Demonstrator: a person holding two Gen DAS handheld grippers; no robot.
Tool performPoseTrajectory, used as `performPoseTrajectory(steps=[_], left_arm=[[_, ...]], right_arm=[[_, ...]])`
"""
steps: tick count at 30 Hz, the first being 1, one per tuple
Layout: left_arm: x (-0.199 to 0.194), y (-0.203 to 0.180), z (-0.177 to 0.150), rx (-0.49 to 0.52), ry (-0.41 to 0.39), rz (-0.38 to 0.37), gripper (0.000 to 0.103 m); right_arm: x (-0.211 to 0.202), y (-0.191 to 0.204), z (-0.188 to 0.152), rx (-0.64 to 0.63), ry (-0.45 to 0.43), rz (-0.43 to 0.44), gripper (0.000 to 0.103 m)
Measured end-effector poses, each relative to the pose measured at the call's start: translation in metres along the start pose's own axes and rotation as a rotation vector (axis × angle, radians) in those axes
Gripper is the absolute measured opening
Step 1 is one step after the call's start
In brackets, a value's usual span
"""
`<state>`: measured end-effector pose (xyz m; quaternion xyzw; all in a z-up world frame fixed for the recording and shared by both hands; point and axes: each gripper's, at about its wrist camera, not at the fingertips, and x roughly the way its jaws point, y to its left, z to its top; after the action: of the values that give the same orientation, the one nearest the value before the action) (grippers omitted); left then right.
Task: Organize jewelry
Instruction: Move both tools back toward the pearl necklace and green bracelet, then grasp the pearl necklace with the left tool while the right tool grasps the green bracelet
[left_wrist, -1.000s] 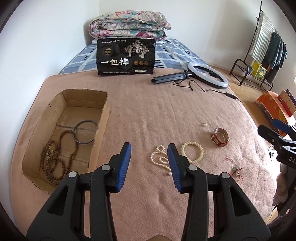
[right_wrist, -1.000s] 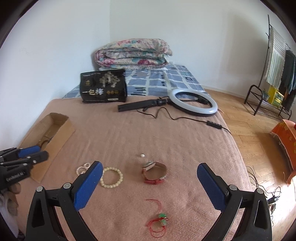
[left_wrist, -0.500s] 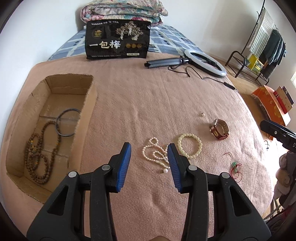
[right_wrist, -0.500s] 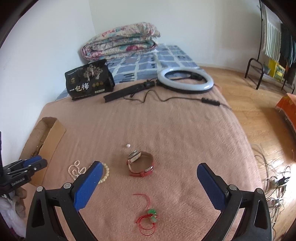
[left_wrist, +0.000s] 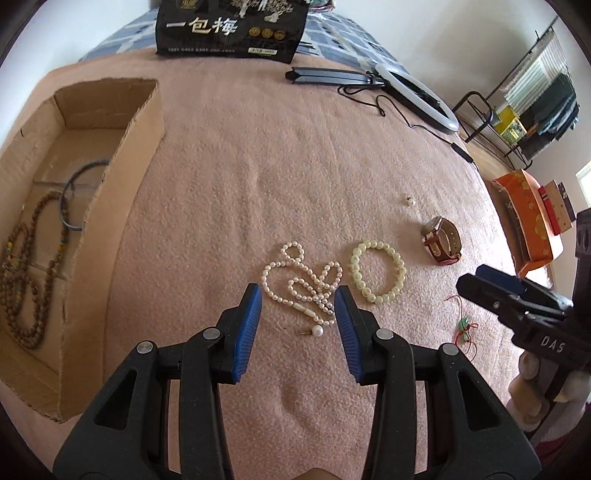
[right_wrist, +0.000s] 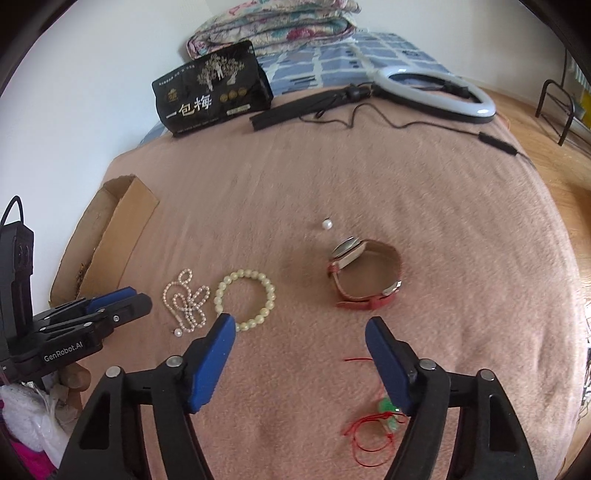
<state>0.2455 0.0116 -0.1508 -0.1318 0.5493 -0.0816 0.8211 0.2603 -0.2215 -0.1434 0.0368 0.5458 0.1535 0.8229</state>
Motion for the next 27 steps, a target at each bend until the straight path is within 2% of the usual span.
performPoseTrajectory(steps=[8,17,23,27], left_arm=[[0.023,0.008,0.005,-0.077,0.051,-0.015,0.041],[0.040,0.007,0.011,-0.097,0.078,-0.013,0.041],[0.047,0.001,0.014,-0.068,0.074,0.012,0.041],[0.048,-0.006,0.013,-0.008,0.068,0.066,0.041]], right_arm=[[0.024,0.005,0.004,0.025,0.052,0.019,0.059],[0.041,0.002,0.006,0.060,0.091,0.024,0.048],[0.048,0.002,0.007,0.063,0.098,0.014,0.045],[0.051,0.004,0.008,0.060,0.100,0.009,0.045]])
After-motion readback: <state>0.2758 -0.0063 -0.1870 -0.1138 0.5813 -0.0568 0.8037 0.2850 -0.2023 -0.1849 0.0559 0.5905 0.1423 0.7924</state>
